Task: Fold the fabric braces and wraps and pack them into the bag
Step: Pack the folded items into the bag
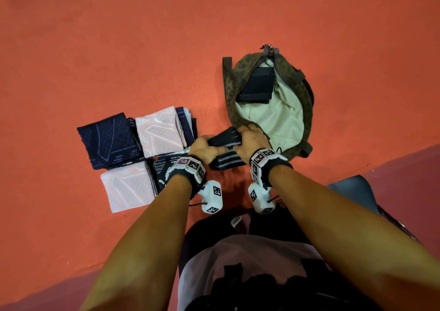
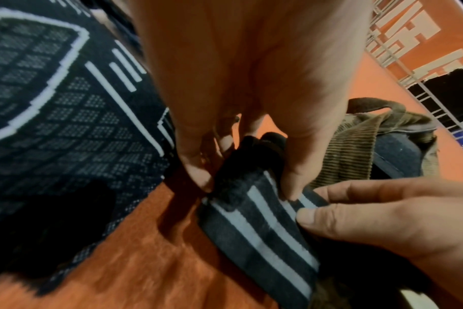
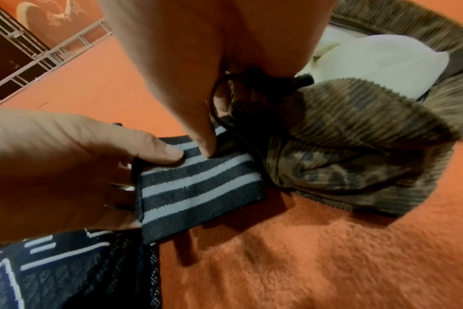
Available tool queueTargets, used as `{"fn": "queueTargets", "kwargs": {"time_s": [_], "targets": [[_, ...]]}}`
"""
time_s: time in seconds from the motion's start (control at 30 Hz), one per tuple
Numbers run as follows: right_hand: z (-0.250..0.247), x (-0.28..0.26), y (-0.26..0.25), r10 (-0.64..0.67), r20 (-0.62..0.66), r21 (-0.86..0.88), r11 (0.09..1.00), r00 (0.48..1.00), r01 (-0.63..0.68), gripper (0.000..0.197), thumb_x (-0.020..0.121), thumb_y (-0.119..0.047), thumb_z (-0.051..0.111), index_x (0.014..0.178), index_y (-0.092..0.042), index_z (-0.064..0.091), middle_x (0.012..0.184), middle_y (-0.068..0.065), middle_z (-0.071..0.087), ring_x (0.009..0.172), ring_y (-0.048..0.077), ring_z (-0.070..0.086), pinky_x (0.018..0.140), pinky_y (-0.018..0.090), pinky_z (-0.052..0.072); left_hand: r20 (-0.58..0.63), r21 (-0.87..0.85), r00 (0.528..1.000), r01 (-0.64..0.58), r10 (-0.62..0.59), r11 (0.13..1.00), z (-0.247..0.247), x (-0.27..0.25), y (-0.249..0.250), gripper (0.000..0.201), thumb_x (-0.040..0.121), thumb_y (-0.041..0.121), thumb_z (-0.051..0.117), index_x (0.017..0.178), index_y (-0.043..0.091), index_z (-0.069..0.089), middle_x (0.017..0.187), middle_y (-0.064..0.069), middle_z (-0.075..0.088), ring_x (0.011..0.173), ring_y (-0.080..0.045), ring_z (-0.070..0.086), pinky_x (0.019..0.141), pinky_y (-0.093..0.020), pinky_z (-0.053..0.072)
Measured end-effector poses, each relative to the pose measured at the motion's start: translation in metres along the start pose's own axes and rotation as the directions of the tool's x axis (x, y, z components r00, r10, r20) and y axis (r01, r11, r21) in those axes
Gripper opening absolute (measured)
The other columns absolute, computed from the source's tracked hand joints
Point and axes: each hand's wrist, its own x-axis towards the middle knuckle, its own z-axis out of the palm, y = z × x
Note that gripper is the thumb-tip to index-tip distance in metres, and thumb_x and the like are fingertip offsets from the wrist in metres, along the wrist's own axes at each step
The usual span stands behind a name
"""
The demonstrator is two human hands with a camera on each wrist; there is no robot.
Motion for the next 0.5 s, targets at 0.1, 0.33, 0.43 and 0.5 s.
{"fn": "queueTargets", "kwargs": {"time_s": [0.1,0.33,0.43,0.5], "targets": [[-0.001,-0.001,0.0,-0.01,0.022,0.019,1.0,1.0,0.009,0.058,0.086,-0.027,0.07,0.14,-0.015,0.05,0.139,0.009,0.048,0.13,0.03,0.044,0.109,0.04,0.04,-0.007,0.007,1.0,-0.023,0.023,1.0,-0.003,-0.005,0.001,0.055,0.048,0.044,0.082,0.096,0.025,0.064,0.096,-0.004,0.075,0.091,-0.022,0.072,0.093,-0.039,0.056],[-0.014,-0.006,-0.011,0.036,-0.002,0.284,0.958,0.999,-0.034,0.035,0.097,-0.023,0.052,0.13,-0.017,0.06,0.131,0.007,0.062,0.121,0.025,0.057,0.105,0.036,0.044,-0.057,-0.054,0.994,-0.094,0.091,0.994,-0.022,-0.031,0.013,0.035,0.055,0.032,0.079,0.086,0.02,0.067,0.083,-0.003,0.072,0.084,-0.024,0.071,0.082,-0.033,0.058],[-0.026,-0.008,-0.017,0.065,-0.023,0.359,0.932,0.998,-0.053,0.028,0.1,-0.024,0.046,0.118,-0.017,0.067,0.116,0.01,0.069,0.109,0.029,0.062,0.093,0.033,0.049,-0.083,-0.07,0.989,-0.126,0.12,0.99,-0.035,-0.042,0.021,0.033,0.057,0.032,0.076,0.086,0.02,0.066,0.083,-0.002,0.072,0.082,-0.022,0.07,0.077,-0.031,0.056],[-0.031,-0.007,-0.022,0.055,-0.027,0.385,0.922,0.998,-0.04,0.03,0.101,-0.031,0.045,0.115,-0.017,0.068,0.114,0.011,0.07,0.107,0.03,0.062,0.09,0.033,0.048,-0.107,-0.118,0.986,-0.143,0.131,0.983,-0.043,-0.048,0.027,0.03,0.063,0.025,0.076,0.091,0.018,0.068,0.079,-0.001,0.071,0.077,-0.021,0.068,0.069,-0.029,0.055]]}}
